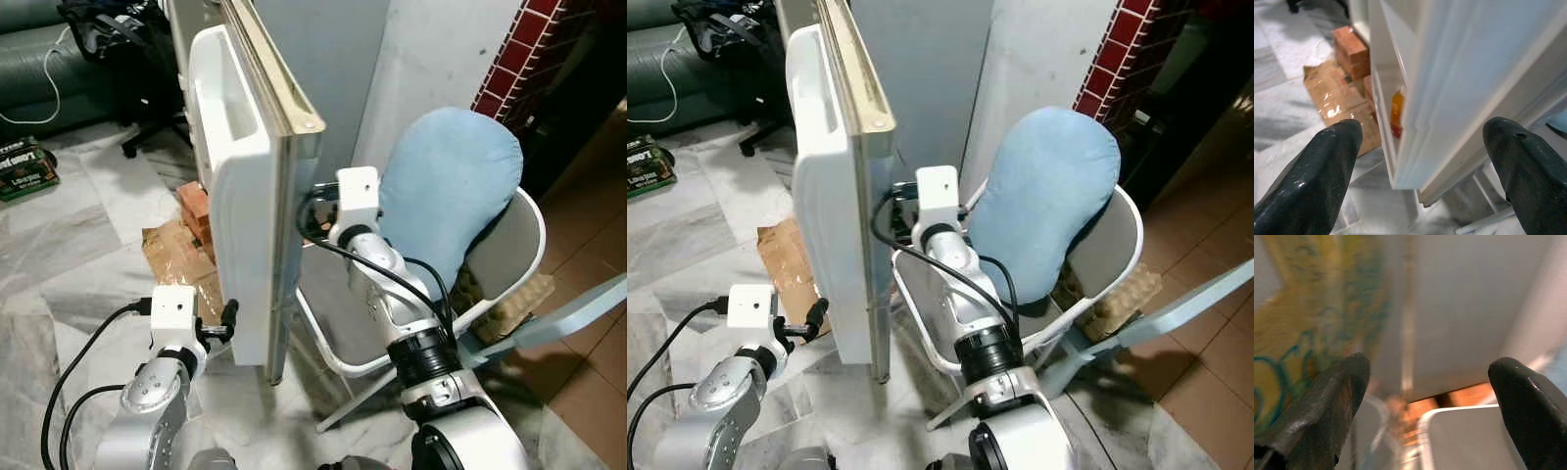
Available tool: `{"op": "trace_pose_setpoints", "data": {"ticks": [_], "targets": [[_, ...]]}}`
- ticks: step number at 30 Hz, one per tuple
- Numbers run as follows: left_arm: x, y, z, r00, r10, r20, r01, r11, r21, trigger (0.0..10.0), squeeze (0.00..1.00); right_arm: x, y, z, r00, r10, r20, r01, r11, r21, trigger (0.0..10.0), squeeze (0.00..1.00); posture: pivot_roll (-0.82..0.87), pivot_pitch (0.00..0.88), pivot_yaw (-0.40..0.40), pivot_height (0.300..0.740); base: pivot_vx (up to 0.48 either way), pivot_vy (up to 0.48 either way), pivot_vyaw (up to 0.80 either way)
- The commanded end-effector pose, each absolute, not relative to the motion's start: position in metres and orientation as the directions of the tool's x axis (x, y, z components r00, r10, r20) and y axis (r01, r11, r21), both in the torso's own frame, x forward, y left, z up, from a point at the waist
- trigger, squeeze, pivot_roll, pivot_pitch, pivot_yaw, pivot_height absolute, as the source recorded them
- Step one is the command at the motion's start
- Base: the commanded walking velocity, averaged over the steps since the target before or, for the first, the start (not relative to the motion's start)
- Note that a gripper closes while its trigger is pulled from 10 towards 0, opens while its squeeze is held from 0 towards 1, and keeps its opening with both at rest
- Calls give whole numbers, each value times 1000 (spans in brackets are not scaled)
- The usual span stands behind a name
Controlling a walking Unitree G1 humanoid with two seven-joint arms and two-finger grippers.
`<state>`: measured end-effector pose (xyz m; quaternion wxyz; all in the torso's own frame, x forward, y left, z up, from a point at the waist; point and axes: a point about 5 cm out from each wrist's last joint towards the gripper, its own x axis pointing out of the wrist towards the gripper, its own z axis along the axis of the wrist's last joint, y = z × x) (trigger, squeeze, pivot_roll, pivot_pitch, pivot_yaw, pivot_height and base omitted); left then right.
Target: Restocking fridge
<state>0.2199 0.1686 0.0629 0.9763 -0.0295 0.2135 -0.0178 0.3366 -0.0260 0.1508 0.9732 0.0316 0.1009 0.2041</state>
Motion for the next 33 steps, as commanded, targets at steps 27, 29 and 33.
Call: {"op": "trace_pose_setpoints", "data": {"ticks": [27,29,33], "targets": [[239,189,61,909,52,-412,-48,999,21,10000,0,297,-96,136,757,581,-298,-601,798,28,10000,0,113,0,-83,740,0,0,0],[241,193,62,915,74,-397,-63,997,42,10000,0,298,-102,132,785,546,-292,-566,824,19,10000,0,111,0,-87,740,0,0,0],[248,233,68,906,265,-331,-257,964,68,10000,0,292,-139,108,886,325,-330,-335,942,29,10000,0,99,0,-86,740,0,0,0]]}}
